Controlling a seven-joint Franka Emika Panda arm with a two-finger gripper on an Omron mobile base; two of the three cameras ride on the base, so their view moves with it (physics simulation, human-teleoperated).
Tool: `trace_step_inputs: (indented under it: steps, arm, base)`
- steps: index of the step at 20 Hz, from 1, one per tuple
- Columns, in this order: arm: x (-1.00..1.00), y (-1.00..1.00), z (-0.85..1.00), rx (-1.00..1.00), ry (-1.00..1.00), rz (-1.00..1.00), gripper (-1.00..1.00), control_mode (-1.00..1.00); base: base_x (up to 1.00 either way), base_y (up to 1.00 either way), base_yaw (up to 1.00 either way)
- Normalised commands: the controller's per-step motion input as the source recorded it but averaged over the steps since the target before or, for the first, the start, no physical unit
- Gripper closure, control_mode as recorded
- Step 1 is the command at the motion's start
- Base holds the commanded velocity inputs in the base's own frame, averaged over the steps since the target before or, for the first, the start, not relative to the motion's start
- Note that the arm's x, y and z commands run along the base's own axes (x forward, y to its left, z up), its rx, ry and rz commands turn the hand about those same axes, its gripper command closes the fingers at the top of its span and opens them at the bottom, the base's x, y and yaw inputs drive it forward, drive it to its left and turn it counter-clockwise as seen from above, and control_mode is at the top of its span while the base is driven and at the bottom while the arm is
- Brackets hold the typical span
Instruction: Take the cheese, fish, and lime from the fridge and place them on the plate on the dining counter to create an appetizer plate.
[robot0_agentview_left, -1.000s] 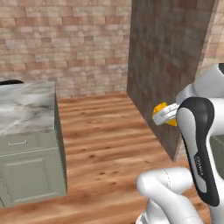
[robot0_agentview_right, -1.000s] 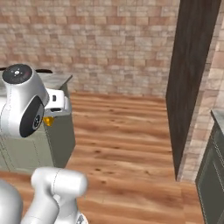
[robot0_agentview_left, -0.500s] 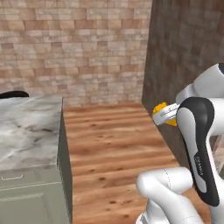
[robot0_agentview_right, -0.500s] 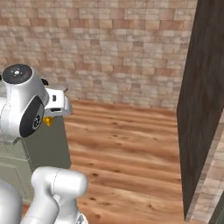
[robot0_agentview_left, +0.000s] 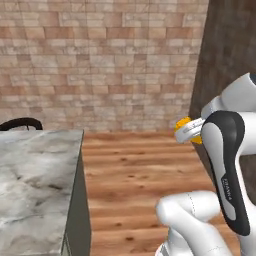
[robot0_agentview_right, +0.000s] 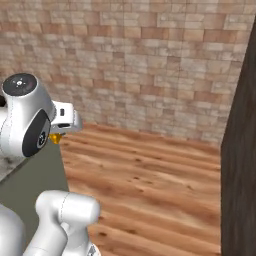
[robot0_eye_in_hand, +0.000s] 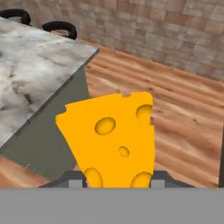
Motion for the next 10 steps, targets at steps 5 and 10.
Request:
trace_step_inputs:
  steps: [5,10]
  arm:
    - [0.00,0.00,0.00,0.00,0.00,0.00,1.00,1.00]
    - [0.00,0.00,0.00,0.00,0.00,0.00,1.00,1.00]
  base:
    - [1.00,-0.48,0.36]
    - [1.00,-0.61,0.37]
